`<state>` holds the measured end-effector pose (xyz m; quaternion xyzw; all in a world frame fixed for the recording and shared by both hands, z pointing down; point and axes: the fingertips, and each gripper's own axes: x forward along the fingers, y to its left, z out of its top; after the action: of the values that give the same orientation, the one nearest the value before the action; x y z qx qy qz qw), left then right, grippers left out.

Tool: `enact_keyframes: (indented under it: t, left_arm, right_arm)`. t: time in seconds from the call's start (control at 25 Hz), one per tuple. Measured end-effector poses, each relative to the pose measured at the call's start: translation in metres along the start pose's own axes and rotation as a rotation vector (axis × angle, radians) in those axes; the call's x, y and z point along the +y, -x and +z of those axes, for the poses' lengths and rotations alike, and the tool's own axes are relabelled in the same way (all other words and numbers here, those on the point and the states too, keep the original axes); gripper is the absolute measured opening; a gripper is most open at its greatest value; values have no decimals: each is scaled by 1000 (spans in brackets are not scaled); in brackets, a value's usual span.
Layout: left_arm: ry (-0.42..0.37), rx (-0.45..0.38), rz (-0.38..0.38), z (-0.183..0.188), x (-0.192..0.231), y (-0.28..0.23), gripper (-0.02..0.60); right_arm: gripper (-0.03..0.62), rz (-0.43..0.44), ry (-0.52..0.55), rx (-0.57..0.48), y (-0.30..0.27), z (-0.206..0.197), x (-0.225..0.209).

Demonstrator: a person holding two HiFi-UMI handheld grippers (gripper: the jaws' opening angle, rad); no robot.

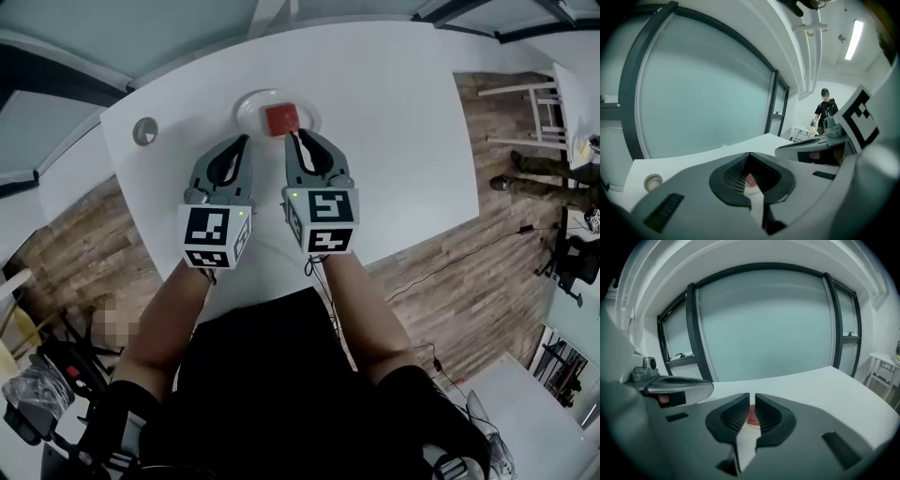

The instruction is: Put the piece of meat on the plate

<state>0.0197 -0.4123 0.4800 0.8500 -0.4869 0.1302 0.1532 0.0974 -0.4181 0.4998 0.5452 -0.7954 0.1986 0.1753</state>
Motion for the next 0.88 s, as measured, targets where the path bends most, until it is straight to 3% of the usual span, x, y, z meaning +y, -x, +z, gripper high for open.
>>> enact_keyframes:
  t: [0.08,0.44,0.88]
  left_arm:
    - [-11,-25,-7,9,-6,14,3]
    - [-78,-132,-79,44,-48,90,3]
    - [-136,-243,-114,66,-78,181,3]
  right_arm:
    - [5,-14,0,-38,15,7,4]
    - [3,-31,26,-257,105,41,47]
    - [2,-64,80,-423,200,52,98]
